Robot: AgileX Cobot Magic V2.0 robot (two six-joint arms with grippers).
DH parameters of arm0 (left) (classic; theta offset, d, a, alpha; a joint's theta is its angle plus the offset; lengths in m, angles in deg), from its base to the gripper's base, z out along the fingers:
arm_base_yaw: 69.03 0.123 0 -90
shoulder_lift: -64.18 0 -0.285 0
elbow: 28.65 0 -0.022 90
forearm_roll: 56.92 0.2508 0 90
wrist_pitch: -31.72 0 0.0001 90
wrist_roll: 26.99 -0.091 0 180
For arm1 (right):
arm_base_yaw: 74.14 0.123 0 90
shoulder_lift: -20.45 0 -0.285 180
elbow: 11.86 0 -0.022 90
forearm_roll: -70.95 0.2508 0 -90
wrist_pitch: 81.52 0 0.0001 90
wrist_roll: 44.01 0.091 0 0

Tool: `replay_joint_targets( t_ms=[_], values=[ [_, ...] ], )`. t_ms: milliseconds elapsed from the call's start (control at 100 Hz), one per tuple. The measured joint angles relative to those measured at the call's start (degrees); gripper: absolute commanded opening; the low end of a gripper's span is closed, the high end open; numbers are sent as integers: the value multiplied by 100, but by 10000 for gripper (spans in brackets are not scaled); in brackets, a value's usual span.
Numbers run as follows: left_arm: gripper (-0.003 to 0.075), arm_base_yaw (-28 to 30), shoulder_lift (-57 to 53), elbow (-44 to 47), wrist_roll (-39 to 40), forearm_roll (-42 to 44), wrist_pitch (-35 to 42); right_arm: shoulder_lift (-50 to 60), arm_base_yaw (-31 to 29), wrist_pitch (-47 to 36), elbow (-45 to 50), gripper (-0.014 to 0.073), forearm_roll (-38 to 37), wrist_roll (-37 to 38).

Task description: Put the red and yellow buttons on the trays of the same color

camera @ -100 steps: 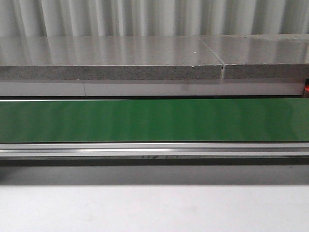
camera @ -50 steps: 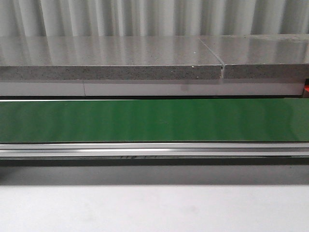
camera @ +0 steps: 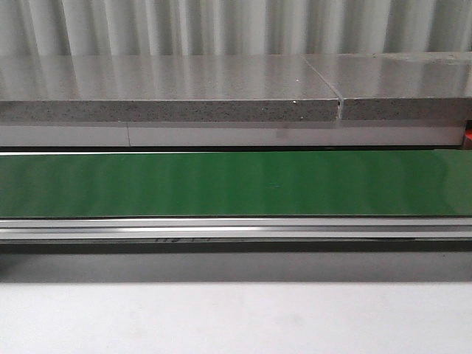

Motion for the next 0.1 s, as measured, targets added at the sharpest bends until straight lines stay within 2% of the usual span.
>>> replay_joint_targets(
  t_ms=[100],
  values=[
    [-20, 0, 0, 0, 0, 0, 0, 0, 0, 0, 0, -69, 0, 0]
  ],
)
